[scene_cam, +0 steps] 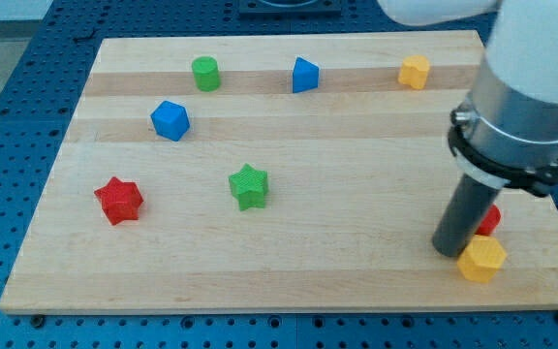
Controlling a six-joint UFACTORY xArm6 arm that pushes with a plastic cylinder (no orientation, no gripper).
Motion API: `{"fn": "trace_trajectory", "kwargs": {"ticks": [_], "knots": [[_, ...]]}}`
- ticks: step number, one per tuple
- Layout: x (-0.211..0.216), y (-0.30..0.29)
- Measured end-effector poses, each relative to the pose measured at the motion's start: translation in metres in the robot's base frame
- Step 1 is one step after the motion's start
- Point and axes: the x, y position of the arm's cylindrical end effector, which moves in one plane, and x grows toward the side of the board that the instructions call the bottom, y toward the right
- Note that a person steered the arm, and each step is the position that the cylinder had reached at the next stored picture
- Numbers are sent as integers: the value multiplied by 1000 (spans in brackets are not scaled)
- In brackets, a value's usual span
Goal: Push the green star towards bottom center
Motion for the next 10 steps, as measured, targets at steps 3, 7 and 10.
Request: {"fn": "trace_trajectory", "kwargs": {"ticks": [3, 7, 10], "knots": [[-51, -73], [-83, -277], [-47, -258]]}}
